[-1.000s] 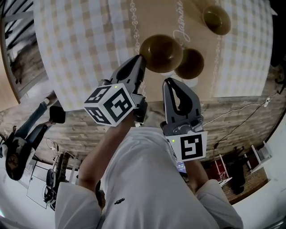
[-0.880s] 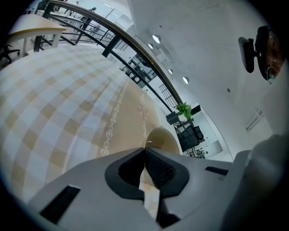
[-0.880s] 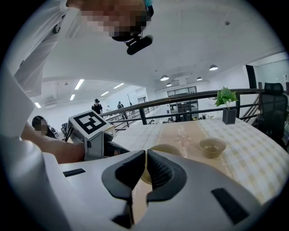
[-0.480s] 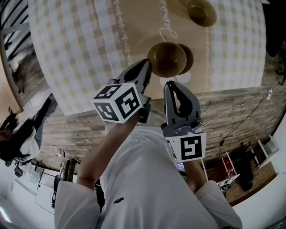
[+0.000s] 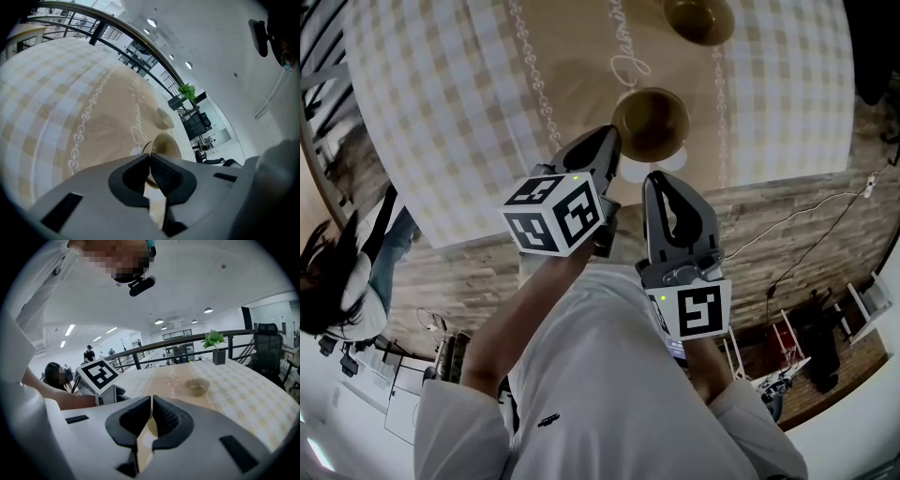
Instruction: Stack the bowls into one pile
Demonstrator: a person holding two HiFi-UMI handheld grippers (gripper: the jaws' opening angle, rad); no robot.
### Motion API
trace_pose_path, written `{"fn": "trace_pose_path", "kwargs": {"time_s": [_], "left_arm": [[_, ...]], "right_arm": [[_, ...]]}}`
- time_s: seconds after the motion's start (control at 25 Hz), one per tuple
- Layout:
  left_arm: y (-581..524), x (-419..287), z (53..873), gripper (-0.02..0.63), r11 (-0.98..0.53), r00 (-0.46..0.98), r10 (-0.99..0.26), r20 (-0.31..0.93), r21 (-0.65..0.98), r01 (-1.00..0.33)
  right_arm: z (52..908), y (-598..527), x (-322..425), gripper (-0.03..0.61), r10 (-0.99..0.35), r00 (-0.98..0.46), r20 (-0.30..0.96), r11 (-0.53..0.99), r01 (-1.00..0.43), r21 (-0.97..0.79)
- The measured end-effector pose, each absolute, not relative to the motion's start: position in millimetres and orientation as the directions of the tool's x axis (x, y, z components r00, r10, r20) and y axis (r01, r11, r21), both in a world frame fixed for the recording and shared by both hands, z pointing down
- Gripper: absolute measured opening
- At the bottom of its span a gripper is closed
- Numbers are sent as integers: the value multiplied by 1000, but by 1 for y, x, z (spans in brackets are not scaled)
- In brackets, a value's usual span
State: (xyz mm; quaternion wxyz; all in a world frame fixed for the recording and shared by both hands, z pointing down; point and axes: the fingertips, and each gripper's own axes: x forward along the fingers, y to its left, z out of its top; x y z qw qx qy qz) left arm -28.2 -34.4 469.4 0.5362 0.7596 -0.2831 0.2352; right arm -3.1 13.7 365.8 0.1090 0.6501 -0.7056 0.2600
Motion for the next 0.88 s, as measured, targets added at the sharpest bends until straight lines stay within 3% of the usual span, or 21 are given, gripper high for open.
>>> {"fn": "trace_pose_path", "kwargs": {"time_s": [0.4, 0.48, 0.52, 0.72, 0.88], "left_arm": [[-29, -16, 478, 32, -321, 696, -166, 699, 629, -708], [-29, -16, 477, 97, -321, 697, -167, 697, 630, -707], [-29, -18, 476, 98, -322, 697, -172, 696, 629, -708], [-31, -32, 459, 97, -352, 694, -220, 686, 608, -712], [-42, -51, 440, 34, -356, 700, -243, 672, 609, -708]], "right_arm": [[373, 14, 14, 41, -856, -129, 501, 9, -972, -235], [373, 13, 15, 41, -858, -130, 498, 12, -972, -235], [372, 12, 15, 41, -859, -131, 495, 14, -972, -234], [365, 11, 8, 41, -863, -138, 486, 27, -973, -227], [353, -2, -4, 41, -865, -136, 482, 36, -977, -211]]}}
